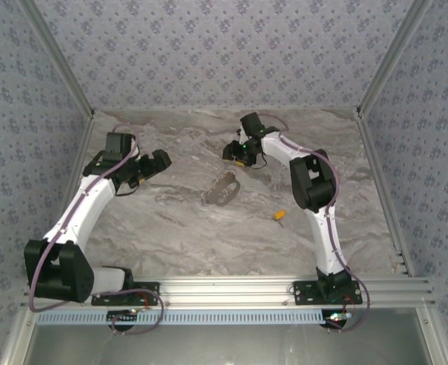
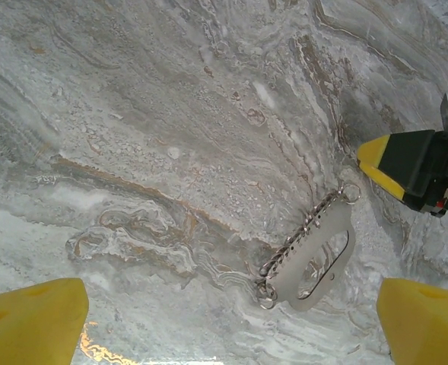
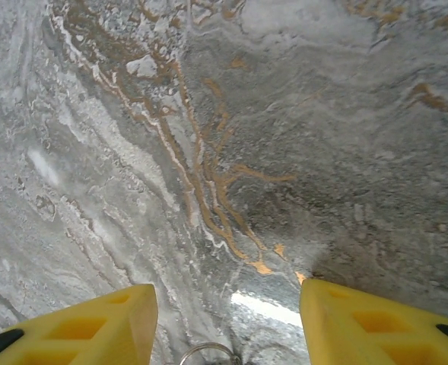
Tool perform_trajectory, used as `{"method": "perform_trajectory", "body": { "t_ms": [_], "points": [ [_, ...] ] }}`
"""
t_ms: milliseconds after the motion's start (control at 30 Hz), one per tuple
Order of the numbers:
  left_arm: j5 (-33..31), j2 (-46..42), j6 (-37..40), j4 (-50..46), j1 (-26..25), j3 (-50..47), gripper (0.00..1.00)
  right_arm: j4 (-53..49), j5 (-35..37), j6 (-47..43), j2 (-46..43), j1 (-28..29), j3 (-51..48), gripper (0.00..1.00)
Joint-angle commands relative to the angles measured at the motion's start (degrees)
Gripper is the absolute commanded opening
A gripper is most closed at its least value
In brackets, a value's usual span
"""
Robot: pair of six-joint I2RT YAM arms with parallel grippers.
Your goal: Put the keys on the keyring
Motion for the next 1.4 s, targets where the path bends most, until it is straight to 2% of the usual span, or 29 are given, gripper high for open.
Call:
{"method": "perform_trajectory", "body": {
  "t_ms": [0,233,567,1000,1233,1367],
  "points": [
    [1.0,-0.4,-0.4,-0.2,-0.3,1.7,0.98,-1.4,-2.8,0.7,1.0,0.8,-0.9,0.54],
    [1.1,-0.4,-0.3,-0.3,-0.4,1.5,0.98,0.6,-4.9,-1.3,-2.8,1.7,-8.7,0.50],
    [1.3,-1.3,0.0,-0.8,-0.7,1.9,0.98,7.1,-6.2,0.5,-11.6,2.7,-22.2,0.46],
    [-0.2,-3.9,-2.2,-0.3,-2.0,0.0,0.98,14.6,-6.8,5.9,-23.5,8.2,-39.1,0.45],
    [-0.8,-6.2,-5.9,0.3,-3.7,-1.3,0.98,13.8,-3.6,7.2,-30.8,6.1,-45.2,0.49],
    [-5.7,-8.1,-9.5,-1.4,-6.9,-1.2,0.98,12.0,-2.7,6.3,-35.6,3.6,-46.5,0.50]
  ]
}}
